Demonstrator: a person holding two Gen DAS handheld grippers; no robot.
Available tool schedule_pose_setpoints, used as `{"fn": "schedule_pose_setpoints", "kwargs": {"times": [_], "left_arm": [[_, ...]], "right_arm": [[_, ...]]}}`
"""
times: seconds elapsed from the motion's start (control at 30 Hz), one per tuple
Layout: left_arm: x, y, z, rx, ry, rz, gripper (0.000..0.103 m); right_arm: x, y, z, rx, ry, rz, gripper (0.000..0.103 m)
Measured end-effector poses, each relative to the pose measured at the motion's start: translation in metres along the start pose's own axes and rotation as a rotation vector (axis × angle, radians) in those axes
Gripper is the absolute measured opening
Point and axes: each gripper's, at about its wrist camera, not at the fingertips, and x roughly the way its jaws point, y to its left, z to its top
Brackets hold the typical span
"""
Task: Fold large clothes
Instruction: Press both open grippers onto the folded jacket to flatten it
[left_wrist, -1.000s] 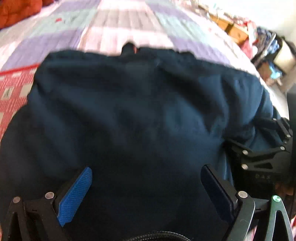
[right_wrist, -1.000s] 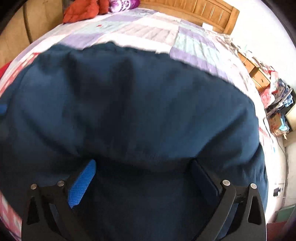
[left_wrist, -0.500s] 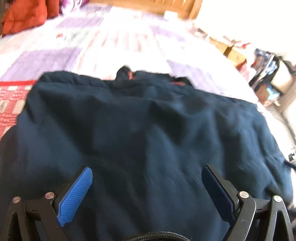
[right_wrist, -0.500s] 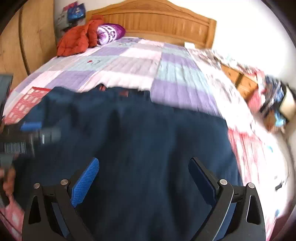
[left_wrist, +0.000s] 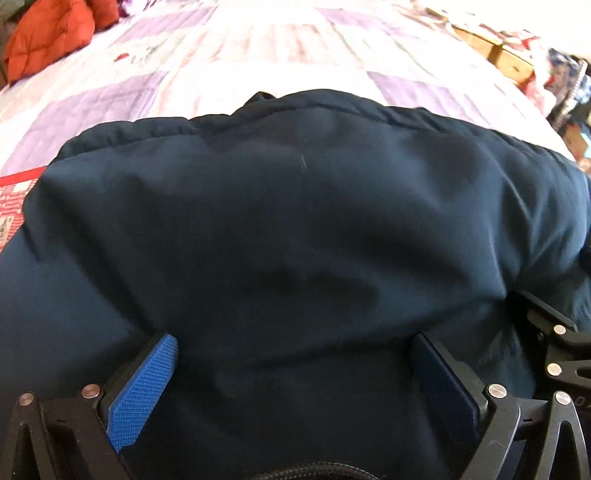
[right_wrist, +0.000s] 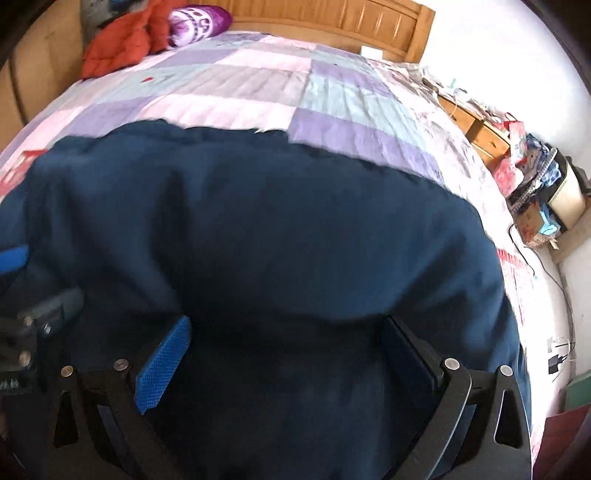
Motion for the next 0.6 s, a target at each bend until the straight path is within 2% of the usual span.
{"fn": "schedule_pose_setpoints", "kwargs": {"times": [0.17, 0.43, 0.6], "left_arm": [[0.008, 0.000, 0.013, -0.026, 0.010, 0.023, 0.103], [0.010, -0.002, 0.012, -0.011, -0.007, 0.032, 0.103], [0.011, -0.003, 0.014, -0.010, -0.009, 0.037, 0.103]], "right_arm": [[0.019, -0.003, 0.026, 0.014, -0.001, 0.008, 0.103], [0.000, -0.009, 0.004, 0.018, -0.026, 0.022, 0.103], [0.001, -0.010, 0.003, 0.020, -0.031, 0.024, 0.103]]}}
